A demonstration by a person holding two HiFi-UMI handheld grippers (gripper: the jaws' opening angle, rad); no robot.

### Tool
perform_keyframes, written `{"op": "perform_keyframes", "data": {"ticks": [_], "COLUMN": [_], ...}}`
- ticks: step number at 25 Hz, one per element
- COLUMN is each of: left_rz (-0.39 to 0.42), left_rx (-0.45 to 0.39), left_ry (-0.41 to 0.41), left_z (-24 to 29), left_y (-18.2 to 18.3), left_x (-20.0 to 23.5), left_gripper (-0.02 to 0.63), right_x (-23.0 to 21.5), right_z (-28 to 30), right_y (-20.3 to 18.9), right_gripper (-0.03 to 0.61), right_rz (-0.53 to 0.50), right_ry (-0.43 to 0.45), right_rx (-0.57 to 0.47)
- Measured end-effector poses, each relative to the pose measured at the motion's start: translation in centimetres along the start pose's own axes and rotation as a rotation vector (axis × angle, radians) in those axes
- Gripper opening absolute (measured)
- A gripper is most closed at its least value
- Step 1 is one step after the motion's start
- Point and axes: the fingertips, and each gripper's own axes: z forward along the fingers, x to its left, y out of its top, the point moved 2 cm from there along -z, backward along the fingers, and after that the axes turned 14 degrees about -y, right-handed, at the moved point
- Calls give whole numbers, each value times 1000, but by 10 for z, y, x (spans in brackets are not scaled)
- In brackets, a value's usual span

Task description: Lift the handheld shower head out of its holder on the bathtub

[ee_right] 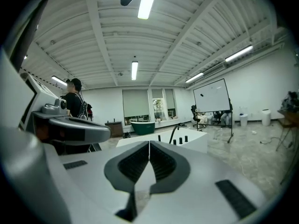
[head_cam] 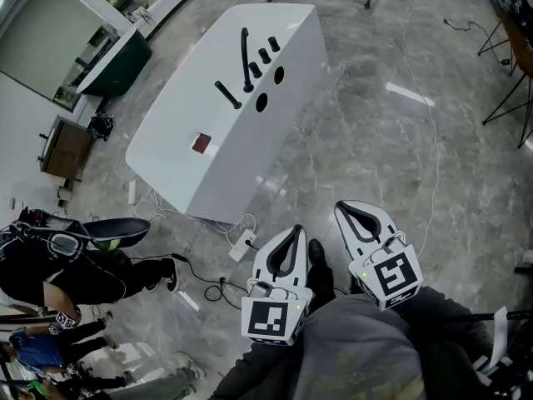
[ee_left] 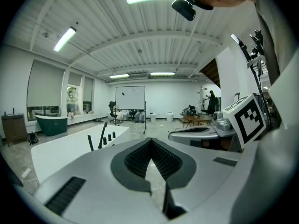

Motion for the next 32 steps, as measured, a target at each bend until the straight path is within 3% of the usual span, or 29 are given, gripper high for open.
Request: {"op": "perform_keyframes", "data": {"ticks": [6,18,27,32], "left_rz": [-18,-33,-53,-48], "left_rx": [-21,-55,-62,-66], "left_ry": [-44,-67,-86,-60], "left_z": [21,21,23,31], "left_y": [17,13,14,20], "left_x": [47,159,195,213], "left_gripper": [2,2,2,2], "right_x": [1,55,67,67], "right_z": [56,148,178,197], "right_y": [25,32,46,47], "right_gripper": [5,5,5,5], "right_rz": [-18,-47,-62,-62], "right_ry": [-27,-48,-76,-38], "right_rx": [-3,31,26,4]}}
